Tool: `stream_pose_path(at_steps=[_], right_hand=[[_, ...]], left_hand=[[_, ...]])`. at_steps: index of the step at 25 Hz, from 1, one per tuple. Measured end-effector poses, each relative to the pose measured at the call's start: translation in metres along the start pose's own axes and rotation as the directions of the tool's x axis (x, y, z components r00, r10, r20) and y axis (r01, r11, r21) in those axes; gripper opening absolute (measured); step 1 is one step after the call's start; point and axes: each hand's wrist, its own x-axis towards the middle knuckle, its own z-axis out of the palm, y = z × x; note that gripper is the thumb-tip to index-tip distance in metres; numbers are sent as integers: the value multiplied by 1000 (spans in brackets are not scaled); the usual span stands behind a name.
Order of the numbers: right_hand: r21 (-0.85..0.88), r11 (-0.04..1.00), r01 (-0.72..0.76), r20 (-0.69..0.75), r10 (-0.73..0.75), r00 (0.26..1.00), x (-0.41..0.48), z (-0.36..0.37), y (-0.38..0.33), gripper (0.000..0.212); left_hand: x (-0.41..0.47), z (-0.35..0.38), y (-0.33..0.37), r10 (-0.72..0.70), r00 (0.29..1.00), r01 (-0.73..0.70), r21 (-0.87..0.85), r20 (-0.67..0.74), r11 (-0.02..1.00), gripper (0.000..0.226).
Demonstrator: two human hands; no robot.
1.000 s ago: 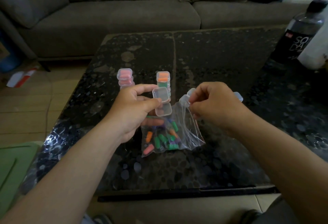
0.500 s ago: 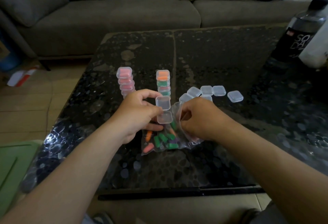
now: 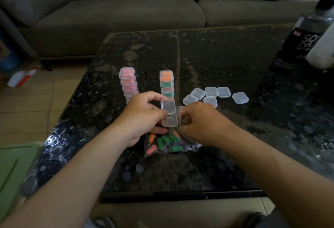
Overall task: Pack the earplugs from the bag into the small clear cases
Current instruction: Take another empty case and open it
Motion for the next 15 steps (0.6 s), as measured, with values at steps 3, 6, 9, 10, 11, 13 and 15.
stream_pose_path(at_steps=[3,6,9,10,11,13,15], right_hand=[[-5,1000,4,-3,-4,1000,0,0,-1,2],[12,1000,0,-9,1,1000,1,0,0,6],[65,998,2,18,-3,1000,-4,-3,-2,8],[84,996,-1,24,-1,1000,-6,-5,-3,7],[96,995,-6,27,3,1000,-8,-6,-4,6],[101,995,-15,26,13,1000,-10,-9,-5,5],[88,996,-22,-4,22,1000,-12,-13,-4,6]], left_hand=[[-1,0,0,3,1000,-3,-4,7,1000,33],[-1,1,0,10,1000,-10,-11,4,1000,32],[0,1,0,9,1000,-9,2,-4,1000,33],[0,1,-1,8,1000,-8,7,-6,1000,33],[0,1,-1,10,1000,-10,8,-6,1000,33],[0,1,-1,12,1000,-12,1,-6,1000,33],[0,1,-1,15,1000,-15,-12,-5,1000,32]])
